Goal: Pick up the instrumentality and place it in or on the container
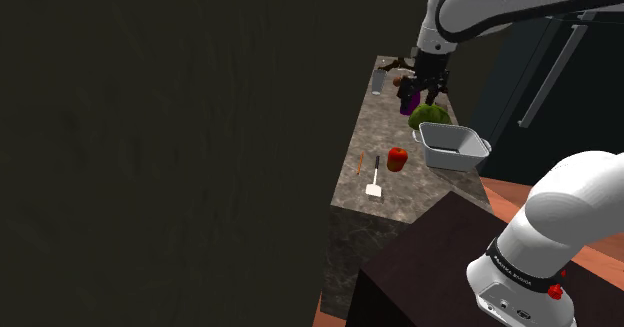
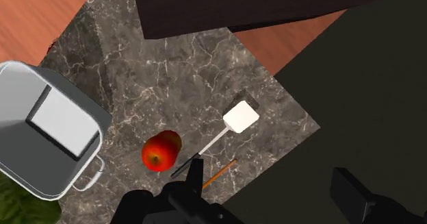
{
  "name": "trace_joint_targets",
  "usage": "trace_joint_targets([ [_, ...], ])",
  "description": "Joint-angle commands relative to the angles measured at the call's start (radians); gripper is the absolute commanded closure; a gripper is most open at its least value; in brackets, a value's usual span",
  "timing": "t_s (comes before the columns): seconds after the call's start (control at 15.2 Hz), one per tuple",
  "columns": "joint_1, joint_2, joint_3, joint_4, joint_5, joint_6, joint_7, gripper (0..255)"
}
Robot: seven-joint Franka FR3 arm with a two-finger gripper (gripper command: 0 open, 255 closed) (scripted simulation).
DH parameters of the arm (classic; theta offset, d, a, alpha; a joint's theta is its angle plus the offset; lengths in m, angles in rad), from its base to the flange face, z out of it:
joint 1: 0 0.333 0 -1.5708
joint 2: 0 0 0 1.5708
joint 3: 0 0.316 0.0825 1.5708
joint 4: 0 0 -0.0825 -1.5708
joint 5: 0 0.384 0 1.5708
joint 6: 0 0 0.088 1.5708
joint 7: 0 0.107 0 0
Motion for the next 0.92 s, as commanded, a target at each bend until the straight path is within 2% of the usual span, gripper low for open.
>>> trace_joint_targets([
  [0.0, -0.016, 0.056, -0.002, -0.023, -0.001, 0.081, 0.039, 0],
  [0.4, -0.053, 0.245, 0.002, -0.053, 0.000, 0.299, 0.164, 0],
  [0.86, -0.090, 0.507, -0.002, -0.023, -0.003, 0.530, 0.306, 0],
])
